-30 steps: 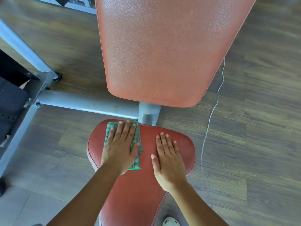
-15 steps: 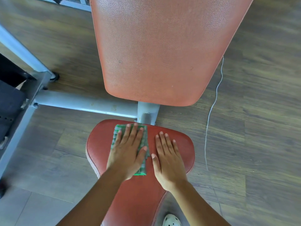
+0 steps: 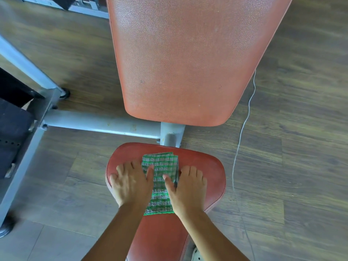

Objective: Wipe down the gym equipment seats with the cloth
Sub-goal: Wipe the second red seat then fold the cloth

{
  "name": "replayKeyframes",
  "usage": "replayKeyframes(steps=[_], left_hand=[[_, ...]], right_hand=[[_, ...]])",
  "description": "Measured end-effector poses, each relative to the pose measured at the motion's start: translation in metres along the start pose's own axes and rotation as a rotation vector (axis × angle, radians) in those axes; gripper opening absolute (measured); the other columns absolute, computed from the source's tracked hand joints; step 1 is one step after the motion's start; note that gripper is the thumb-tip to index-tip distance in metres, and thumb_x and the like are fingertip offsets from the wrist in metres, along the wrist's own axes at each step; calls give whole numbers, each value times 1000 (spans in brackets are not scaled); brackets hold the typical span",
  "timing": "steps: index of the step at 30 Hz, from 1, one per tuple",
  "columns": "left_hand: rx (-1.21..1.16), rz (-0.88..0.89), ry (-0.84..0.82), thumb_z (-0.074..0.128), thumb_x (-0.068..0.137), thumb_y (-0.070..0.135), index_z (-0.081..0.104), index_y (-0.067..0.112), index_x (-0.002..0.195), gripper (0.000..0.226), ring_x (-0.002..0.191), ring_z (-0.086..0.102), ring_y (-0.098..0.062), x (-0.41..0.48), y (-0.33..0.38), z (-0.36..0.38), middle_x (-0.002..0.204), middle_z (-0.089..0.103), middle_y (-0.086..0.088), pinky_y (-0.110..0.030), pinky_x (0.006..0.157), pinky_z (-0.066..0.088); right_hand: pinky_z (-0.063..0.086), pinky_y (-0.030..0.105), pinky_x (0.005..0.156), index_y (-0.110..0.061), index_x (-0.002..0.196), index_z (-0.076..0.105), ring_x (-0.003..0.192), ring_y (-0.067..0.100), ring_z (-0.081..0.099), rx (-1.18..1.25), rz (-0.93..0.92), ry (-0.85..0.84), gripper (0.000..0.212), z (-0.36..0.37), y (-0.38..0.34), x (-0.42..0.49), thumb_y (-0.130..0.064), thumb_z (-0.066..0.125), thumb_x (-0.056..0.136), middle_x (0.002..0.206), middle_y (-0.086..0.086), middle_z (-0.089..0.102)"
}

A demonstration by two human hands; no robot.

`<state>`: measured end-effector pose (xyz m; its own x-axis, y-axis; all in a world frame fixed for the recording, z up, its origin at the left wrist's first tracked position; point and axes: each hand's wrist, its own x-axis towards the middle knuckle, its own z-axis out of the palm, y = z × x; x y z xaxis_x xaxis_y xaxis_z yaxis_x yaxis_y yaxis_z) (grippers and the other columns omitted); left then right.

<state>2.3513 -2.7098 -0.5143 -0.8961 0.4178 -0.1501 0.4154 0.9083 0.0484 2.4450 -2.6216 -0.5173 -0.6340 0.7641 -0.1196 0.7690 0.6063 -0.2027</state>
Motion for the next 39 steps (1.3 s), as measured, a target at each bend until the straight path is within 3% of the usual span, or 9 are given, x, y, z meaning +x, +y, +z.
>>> replayKeyframes(steps=[5,9,11,16,20,26,30,34,39], left_hand=[[15,-2,-13,67,82,36,56,4,77,34,67,56,-32,5,8,7,68,60,-14,-36,57,38],[7,53,45,70,80,27,54,2,76,29,61,56,-31,6,11,9,63,58,-14,-35,52,39],[-30,85,68,67,83,25,52,4,78,27,55,57,-30,7,9,10,59,57,-12,-34,50,40],[-253,151,57,50,92,29,36,10,85,25,29,47,-25,5,7,10,51,51,-4,-9,38,13],[-403,135,81,36,95,36,30,14,86,24,29,49,-27,-3,3,-2,52,52,-5,-9,38,10],[-462,-17,100,10,88,53,33,12,94,47,50,62,-37,-51,-10,-64,63,62,-12,-25,41,30],[-474,-152,107,14,91,50,39,8,104,50,59,63,-40,-96,-23,-109,75,66,-15,-32,47,37],[-490,-358,101,23,97,43,36,11,99,35,64,64,-38,-160,-33,-155,76,67,-13,-34,50,39],[-499,-648,104,27,101,39,37,10,102,31,65,63,-38,-256,-38,-195,71,66,-14,-33,51,36]], right_hand=[[49,36,60,-15,76,58,68,24,57,43,52,-50,41,5,-13,3,-51,76,68,72,2,58],[42,35,87,-15,102,53,98,22,53,115,65,-130,32,4,-15,4,-46,50,94,101,1,58],[39,33,91,-16,107,49,103,21,51,178,71,-126,29,2,-13,4,-43,41,98,106,1,57],[43,37,80,-14,99,42,81,23,57,347,31,-89,18,-5,-13,1,-32,42,99,86,3,61],[39,32,53,-19,95,35,64,22,58,534,47,-138,16,-18,-12,-7,-34,42,99,75,2,60],[34,32,47,-19,98,38,55,22,55,632,-65,-209,18,-73,-23,-39,-36,41,99,66,-4,55],[37,39,49,-15,97,41,55,25,53,649,-186,-244,20,-113,-32,-71,-34,43,99,65,-2,53],[37,37,51,-14,95,42,58,29,56,642,-338,-296,17,-151,-32,-116,-28,49,97,68,0,55],[33,26,55,-19,93,41,59,17,50,625,-548,-425,15,-200,-23,-180,-24,55,95,74,-2,55]])
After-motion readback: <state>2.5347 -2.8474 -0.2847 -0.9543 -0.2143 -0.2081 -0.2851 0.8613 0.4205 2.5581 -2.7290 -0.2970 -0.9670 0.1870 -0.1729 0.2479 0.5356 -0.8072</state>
